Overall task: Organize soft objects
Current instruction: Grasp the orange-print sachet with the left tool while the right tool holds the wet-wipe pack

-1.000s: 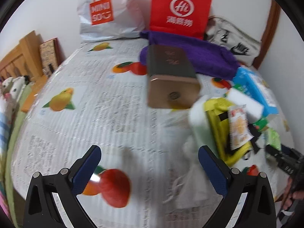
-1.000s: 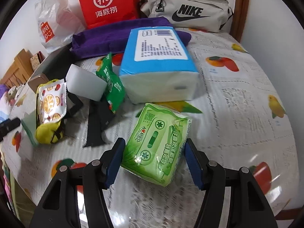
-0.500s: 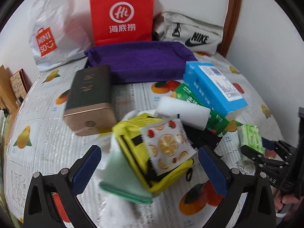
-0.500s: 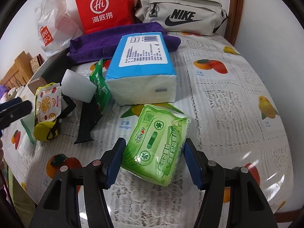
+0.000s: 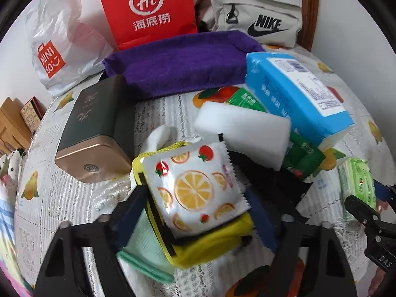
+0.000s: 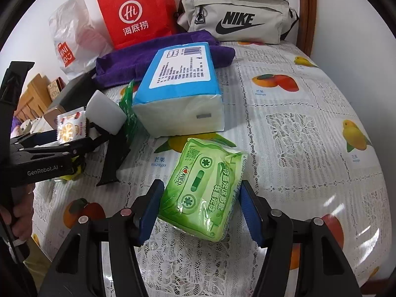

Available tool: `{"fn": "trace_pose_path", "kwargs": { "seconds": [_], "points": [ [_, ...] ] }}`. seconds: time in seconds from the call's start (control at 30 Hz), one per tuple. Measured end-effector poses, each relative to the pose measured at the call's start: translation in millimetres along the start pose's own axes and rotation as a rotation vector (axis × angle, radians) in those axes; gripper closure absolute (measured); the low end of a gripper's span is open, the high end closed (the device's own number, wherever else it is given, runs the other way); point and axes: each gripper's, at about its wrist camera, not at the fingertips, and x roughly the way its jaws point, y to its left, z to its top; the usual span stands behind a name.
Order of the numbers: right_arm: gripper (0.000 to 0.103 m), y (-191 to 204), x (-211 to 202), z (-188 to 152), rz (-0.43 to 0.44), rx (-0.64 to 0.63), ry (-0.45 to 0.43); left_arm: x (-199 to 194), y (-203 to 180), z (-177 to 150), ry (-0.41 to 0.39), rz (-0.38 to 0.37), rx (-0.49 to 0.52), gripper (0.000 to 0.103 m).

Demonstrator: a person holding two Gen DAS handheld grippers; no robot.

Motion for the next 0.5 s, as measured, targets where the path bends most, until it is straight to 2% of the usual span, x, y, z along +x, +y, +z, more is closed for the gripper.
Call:
{"fn": "trace_pose_path", "kwargs": {
  "seconds": [0.03, 0.13, 0.33, 0.5],
  "points": [
    [0.042, -0.7, -1.1, 0.2, -0.002, 0.0, -0.003, -2.5, 1.3, -0.2, -0.001, -0.027, -0.001, 0.053],
    [0.042, -2.3, -3.5, 0.1, -0.005, 0.004, -0.011, -10.5, 6.8, -1.5, -0.004, -0.089, -0.029, 0.06],
    [0.042, -0.2, -6.8, -1.4, -0.012, 0.01, -0.013, -28.3, 23.7, -12.2, -0.032, -0.158, -0.061, 0.064],
    [0.042, 1.5, -8.7, -1.7, -0.014, 0.006, -0.02, -37.7, 40.2, -18.5, -0.051, -0.144, -0.087, 0.065]
  ]
}}
